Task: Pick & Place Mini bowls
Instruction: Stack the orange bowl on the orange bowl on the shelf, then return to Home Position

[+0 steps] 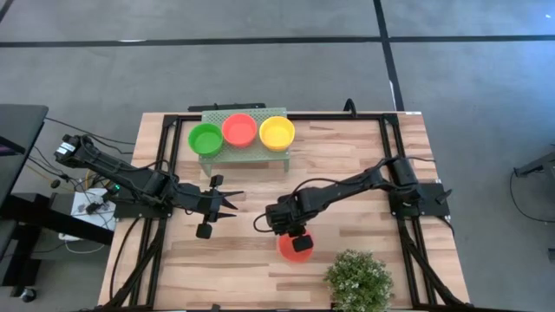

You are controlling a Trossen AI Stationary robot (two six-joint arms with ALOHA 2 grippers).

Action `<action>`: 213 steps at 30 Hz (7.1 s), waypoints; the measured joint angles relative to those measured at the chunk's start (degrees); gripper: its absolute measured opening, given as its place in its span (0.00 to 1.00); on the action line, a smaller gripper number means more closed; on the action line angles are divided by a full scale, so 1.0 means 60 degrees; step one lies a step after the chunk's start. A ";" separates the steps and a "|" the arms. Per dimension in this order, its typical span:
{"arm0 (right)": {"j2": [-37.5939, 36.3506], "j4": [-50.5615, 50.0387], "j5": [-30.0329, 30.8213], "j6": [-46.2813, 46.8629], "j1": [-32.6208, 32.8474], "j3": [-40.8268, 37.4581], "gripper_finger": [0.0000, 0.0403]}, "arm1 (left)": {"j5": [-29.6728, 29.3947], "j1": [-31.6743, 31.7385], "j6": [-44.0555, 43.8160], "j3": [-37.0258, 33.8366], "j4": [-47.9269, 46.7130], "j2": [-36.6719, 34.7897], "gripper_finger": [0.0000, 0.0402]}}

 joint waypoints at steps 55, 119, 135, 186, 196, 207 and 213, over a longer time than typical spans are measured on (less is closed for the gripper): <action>0.0006 -0.0126 0.1238 0.2301 -0.5940 0.7624 0.00 | -0.4054 -0.1144 0.1852 0.0000 -0.0322 -0.1636 0.23; -0.1251 -0.3348 0.2669 0.0037 -0.3845 0.7672 0.08 | -0.7408 -0.1151 0.0351 -0.0007 -0.0123 -0.1874 0.23; -0.7098 0.0866 0.1969 0.0035 -0.1656 -0.1932 0.09 | -0.4456 -0.1177 0.0106 -0.0854 -0.1235 -0.7484 0.23; -1.9716 0.6441 0.1751 -0.1198 -0.1404 -1.3591 0.06 | -0.1588 -0.0702 0.2413 -0.5643 0.3839 -0.9232 0.23; -1.9716 0.6434 0.1751 -0.1217 -0.1404 -1.3591 0.07 | -0.0492 0.1724 0.1740 -0.6015 0.4125 -0.9253 0.23; -1.9712 0.6429 0.1751 -0.1217 -0.1404 -1.3591 0.08 | 0.0100 0.3012 0.0787 -0.6237 0.4029 -0.9218 0.23; -1.9712 0.6429 0.1752 -0.1217 -0.1402 -1.3591 0.08 | 0.0100 0.3013 0.0784 -0.6237 0.4029 -0.9216 0.23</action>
